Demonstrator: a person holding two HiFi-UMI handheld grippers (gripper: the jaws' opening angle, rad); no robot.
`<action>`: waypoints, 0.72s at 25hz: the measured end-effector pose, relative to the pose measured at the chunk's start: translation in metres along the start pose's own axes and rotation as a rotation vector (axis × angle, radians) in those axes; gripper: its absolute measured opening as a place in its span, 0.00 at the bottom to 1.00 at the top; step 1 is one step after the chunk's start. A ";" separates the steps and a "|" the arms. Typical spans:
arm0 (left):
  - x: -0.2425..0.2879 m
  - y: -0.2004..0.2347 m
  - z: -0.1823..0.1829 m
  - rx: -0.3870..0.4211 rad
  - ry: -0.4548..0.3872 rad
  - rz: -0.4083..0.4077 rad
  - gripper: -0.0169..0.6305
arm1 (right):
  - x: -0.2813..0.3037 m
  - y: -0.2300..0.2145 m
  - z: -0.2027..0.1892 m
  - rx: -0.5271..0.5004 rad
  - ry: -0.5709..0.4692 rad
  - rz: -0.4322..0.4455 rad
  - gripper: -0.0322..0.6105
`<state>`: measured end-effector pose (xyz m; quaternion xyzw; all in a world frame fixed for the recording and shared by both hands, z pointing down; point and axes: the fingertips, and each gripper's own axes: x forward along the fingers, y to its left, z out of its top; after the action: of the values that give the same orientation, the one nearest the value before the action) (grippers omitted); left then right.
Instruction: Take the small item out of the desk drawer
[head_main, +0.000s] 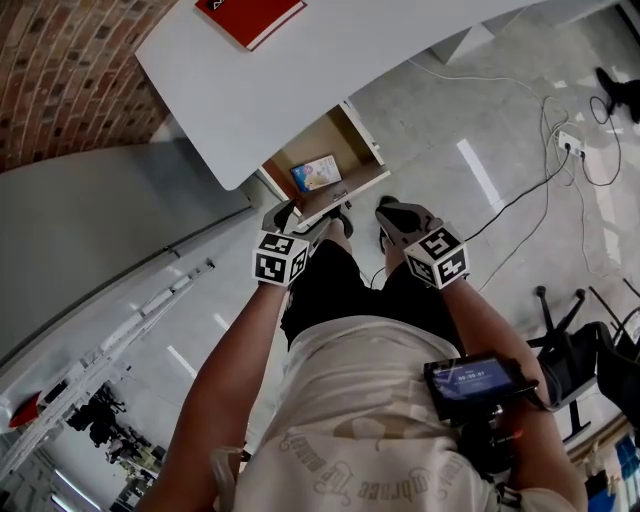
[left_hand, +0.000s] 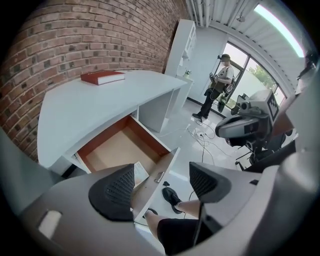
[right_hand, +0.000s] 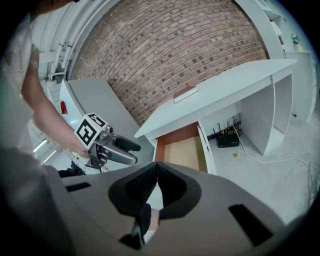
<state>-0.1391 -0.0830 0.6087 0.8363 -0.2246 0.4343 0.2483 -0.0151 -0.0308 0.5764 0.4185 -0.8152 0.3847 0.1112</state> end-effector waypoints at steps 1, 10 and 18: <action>0.002 0.003 -0.001 0.004 0.008 0.007 0.56 | 0.002 -0.001 -0.001 0.002 0.001 0.001 0.06; 0.023 0.022 -0.008 0.098 0.092 0.014 0.59 | 0.008 -0.014 -0.007 0.037 0.006 -0.014 0.06; 0.046 0.031 -0.017 0.207 0.167 0.006 0.60 | 0.013 -0.028 -0.012 0.052 -0.007 -0.037 0.06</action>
<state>-0.1440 -0.1039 0.6628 0.8177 -0.1595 0.5239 0.1774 -0.0038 -0.0400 0.6062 0.4376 -0.7975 0.4021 0.1043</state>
